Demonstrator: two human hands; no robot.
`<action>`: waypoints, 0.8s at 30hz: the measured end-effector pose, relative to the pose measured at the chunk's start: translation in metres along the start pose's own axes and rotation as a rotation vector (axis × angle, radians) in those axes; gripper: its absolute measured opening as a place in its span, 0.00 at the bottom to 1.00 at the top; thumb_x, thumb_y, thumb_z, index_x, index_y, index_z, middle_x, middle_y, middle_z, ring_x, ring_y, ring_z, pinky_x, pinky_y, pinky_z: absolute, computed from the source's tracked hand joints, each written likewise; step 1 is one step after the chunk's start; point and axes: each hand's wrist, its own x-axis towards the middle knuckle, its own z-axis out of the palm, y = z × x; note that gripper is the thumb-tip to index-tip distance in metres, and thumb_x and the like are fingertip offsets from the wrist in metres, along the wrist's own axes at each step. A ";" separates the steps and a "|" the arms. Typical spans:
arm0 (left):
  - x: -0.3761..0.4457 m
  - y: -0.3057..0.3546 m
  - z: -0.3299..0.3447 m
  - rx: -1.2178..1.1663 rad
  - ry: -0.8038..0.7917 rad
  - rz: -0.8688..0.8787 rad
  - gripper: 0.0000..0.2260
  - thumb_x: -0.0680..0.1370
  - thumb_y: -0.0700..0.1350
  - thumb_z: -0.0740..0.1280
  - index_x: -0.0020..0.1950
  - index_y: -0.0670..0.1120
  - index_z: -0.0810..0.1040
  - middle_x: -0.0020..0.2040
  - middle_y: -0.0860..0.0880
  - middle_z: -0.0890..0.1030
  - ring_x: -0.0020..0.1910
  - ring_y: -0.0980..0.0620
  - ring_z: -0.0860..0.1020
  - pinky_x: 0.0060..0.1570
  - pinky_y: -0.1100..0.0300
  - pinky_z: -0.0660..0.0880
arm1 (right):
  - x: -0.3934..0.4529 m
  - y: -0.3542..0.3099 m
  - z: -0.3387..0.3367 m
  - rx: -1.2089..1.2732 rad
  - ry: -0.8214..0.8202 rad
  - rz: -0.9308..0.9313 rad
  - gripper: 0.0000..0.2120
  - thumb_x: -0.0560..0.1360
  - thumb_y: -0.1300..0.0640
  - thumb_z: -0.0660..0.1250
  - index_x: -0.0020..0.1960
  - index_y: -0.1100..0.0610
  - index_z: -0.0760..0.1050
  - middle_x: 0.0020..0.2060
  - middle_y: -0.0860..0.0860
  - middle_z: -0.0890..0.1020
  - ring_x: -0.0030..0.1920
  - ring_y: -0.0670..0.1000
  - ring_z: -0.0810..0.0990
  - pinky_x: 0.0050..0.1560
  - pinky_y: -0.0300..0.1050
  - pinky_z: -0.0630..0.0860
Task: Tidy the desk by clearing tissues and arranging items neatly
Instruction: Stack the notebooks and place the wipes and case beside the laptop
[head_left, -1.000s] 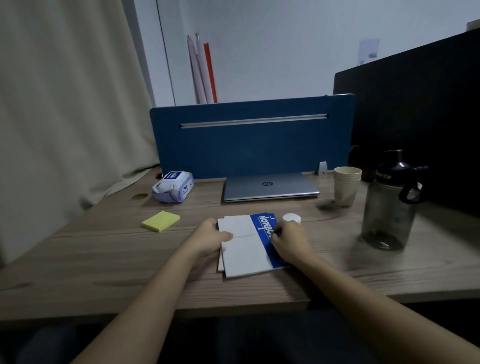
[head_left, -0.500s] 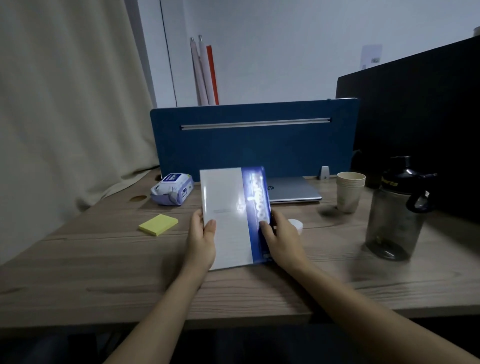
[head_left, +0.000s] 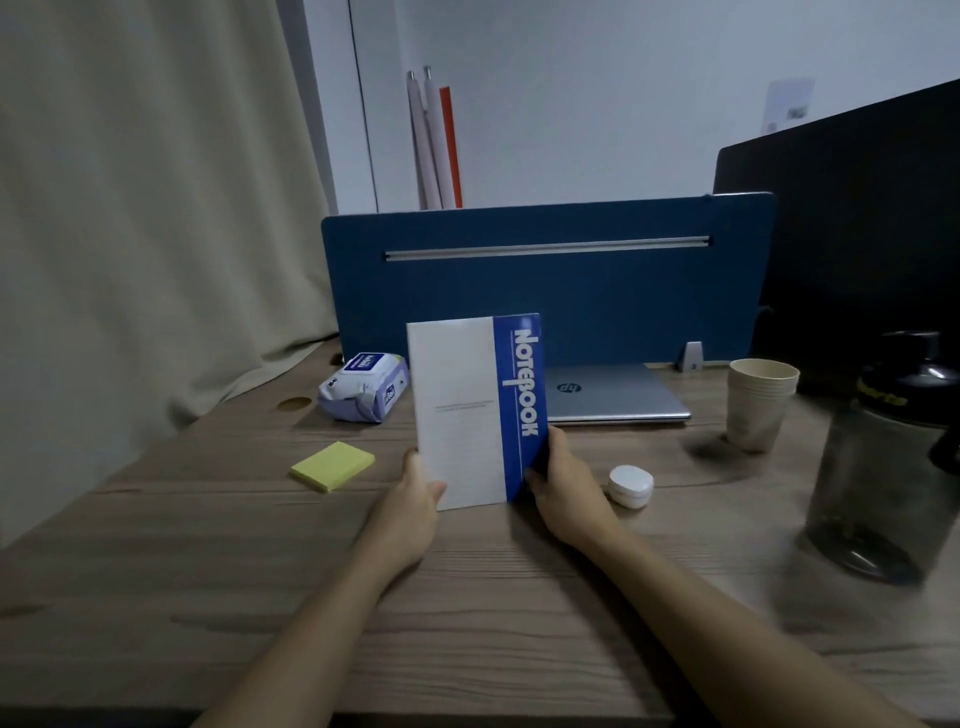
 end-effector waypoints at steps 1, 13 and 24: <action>0.003 -0.002 -0.002 0.010 0.006 -0.011 0.06 0.82 0.45 0.59 0.55 0.45 0.64 0.61 0.38 0.78 0.56 0.39 0.76 0.53 0.47 0.73 | 0.002 0.000 0.002 -0.013 -0.024 0.007 0.22 0.78 0.60 0.62 0.70 0.50 0.62 0.64 0.48 0.78 0.62 0.52 0.77 0.53 0.45 0.69; 0.032 -0.033 -0.028 0.143 0.110 -0.088 0.13 0.83 0.45 0.55 0.64 0.43 0.73 0.62 0.41 0.78 0.57 0.43 0.76 0.52 0.52 0.71 | 0.049 -0.018 0.056 -0.068 -0.074 0.020 0.14 0.80 0.57 0.61 0.65 0.55 0.70 0.64 0.53 0.79 0.60 0.53 0.78 0.52 0.43 0.72; 0.042 -0.059 -0.048 0.044 -0.071 0.000 0.25 0.73 0.56 0.72 0.67 0.49 0.73 0.62 0.49 0.78 0.58 0.49 0.77 0.57 0.48 0.76 | 0.055 -0.021 0.055 -0.166 -0.201 -0.067 0.21 0.66 0.42 0.77 0.51 0.53 0.77 0.44 0.45 0.79 0.39 0.42 0.75 0.33 0.34 0.65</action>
